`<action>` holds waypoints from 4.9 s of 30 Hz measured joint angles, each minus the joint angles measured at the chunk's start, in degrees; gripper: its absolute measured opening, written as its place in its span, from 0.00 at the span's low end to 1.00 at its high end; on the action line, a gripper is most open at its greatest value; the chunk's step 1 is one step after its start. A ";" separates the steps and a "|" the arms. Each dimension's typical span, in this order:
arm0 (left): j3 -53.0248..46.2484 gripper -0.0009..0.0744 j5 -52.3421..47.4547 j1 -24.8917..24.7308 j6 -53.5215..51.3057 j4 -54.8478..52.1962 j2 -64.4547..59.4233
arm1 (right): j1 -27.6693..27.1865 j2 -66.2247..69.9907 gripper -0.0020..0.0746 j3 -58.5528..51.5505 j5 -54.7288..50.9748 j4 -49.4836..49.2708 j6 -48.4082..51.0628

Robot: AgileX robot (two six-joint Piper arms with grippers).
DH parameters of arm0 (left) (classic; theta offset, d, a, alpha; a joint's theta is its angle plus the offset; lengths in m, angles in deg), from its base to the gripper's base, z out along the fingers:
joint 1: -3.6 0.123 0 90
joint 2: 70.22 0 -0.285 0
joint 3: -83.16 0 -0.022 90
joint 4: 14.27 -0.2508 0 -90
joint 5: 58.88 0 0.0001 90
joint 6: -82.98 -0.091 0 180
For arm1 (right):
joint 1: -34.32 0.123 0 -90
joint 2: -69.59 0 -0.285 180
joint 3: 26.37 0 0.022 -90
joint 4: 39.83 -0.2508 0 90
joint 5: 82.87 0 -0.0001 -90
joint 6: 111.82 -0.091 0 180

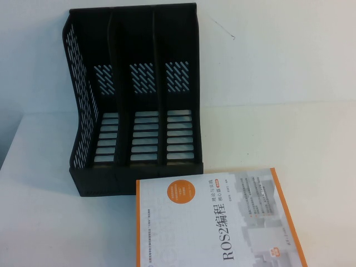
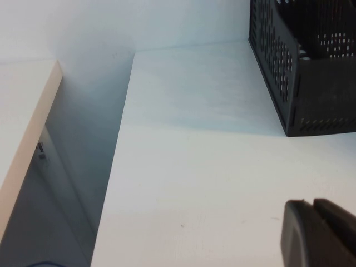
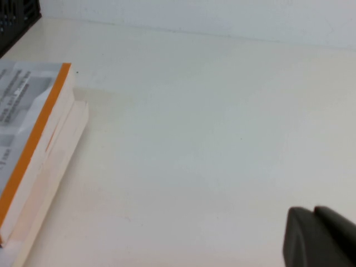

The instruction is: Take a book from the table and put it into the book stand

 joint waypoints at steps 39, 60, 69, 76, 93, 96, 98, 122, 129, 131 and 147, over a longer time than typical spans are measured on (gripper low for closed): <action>-0.09 0.01 12.53 0.00 0.00 0.00 0.00 | 0.00 0.00 0.02 -0.10 17.78 -0.20 0.00; -0.09 0.01 27.31 0.00 -0.46 -0.12 0.00 | 0.00 0.00 0.02 -0.10 33.12 -0.33 -0.36; -0.09 0.01 27.38 0.00 -0.60 -0.44 0.00 | 0.00 0.00 0.02 -0.10 32.51 -1.10 -3.91; -0.09 0.01 27.13 0.00 -0.45 0.11 0.00 | 0.00 0.00 0.02 -0.10 27.16 -8.02 -4.80; 15.82 0.01 3.04 0.00 0.62 4.32 -5.89 | 0.00 9.25 0.03 19.38 -0.48 -1.49 -4.05; 16.11 0.01 2.37 0.00 0.86 4.85 -8.25 | 0.00 16.98 0.03 23.58 -7.04 4.90 -12.87; 15.99 0.01 2.26 0.00 1.71 5.81 -9.38 | 0.00 21.96 0.03 25.26 -10.77 7.72 -17.29; 31.91 0.01 -27.63 0.00 -14.76 27.17 -48.87 | 1.16 65.94 0.03 34.10 -17.65 -26.85 9.80; 31.91 0.01 -22.07 0.00 -15.43 29.08 -53.77 | 9.98 81.04 0.03 42.11 -12.25 -24.88 8.81; 31.91 0.01 -20.87 0.00 -15.55 30.08 -53.82 | 11.51 84.85 0.03 44.36 -11.63 -23.25 6.91; 31.91 0.15 -15.44 0.00 -15.55 39.65 -53.82 | 22.39 97.22 0.03 52.90 -11.06 -19.39 3.49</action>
